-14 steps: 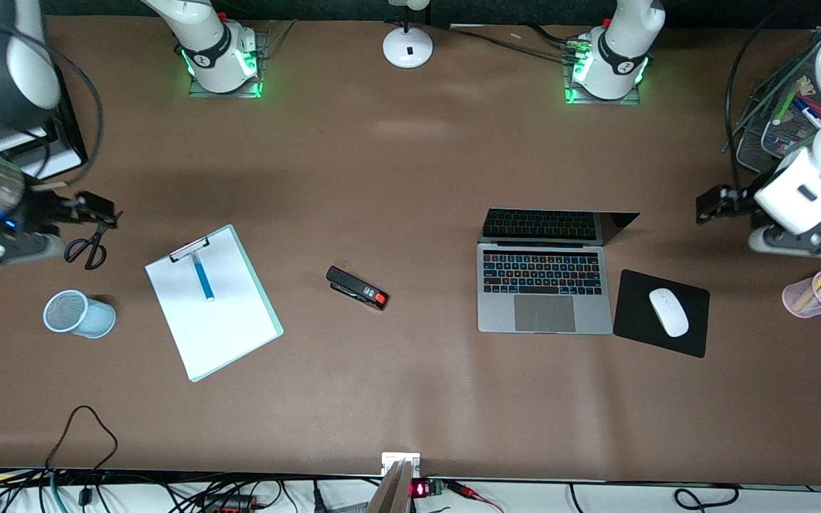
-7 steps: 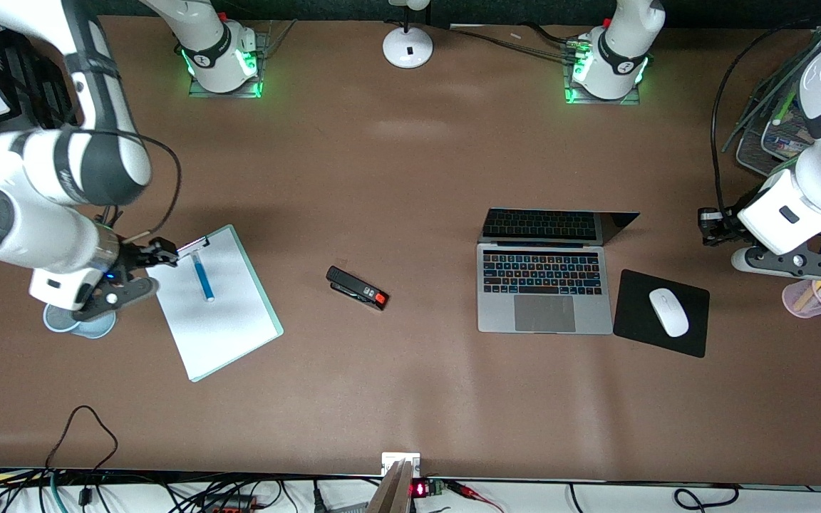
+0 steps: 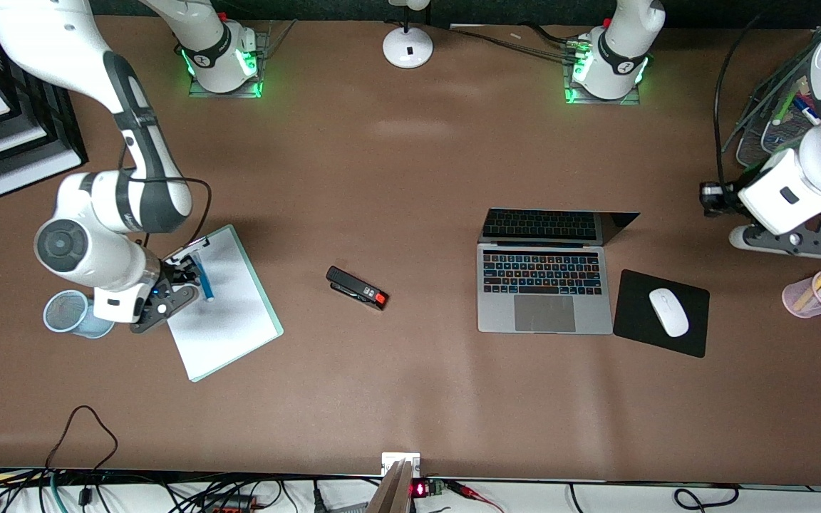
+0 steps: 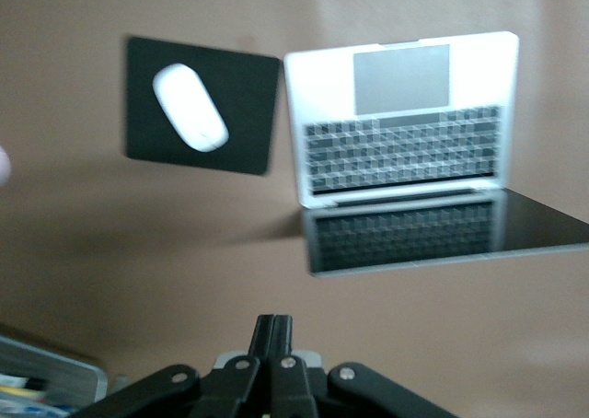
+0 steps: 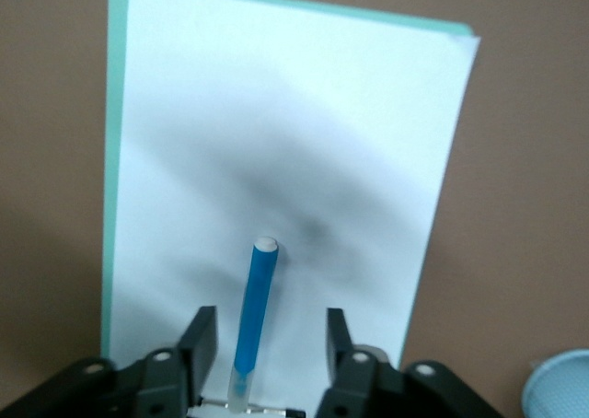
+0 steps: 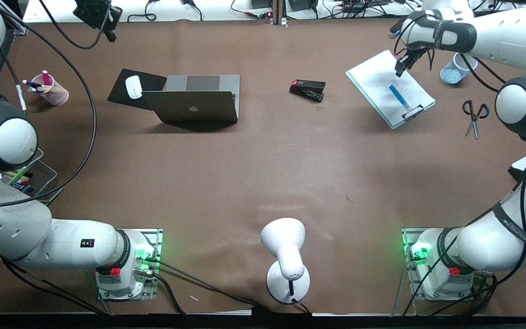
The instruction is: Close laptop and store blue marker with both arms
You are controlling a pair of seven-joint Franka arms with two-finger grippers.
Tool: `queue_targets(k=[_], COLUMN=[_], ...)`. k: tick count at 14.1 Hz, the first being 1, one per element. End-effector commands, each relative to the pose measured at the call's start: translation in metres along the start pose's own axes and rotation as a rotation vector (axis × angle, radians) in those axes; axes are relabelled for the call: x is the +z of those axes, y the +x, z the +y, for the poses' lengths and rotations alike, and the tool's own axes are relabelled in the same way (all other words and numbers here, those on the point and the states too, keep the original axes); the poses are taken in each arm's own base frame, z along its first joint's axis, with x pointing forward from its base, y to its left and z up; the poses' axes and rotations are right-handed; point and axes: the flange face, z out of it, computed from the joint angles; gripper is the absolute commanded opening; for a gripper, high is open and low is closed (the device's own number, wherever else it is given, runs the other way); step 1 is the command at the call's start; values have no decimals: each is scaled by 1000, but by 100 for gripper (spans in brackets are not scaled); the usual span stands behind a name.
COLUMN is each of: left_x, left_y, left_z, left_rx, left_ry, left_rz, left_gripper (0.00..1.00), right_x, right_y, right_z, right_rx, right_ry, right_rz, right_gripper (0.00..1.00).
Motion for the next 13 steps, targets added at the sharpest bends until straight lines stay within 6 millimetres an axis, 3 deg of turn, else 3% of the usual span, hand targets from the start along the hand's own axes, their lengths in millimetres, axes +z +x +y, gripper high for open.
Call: queue_targets(k=[1,3,6,9,13], left_x=[15,37,83,125,165], left_y=[-23,-24,-43,-69,-77], left_z=[7,20,68,90,112], left_rx=[-12,-23,-95,-125,-98], left_ry=[-72,-71,-45,-16,1], left_rz=[-15,-4,40,58,75], left_gripper=[0,0,0,0,0], right_x=[17,29,42,49,61], right_y=[2,4,3,6,13], right_z=[0,-2,-4,-9,-12], right_rx=[-31,-33,-19,12,42], right_ry=[-9,-2,16,43,73], right_rz=[-2,-10,-21,-17,-11], right_gripper=[50,48,45,42,40])
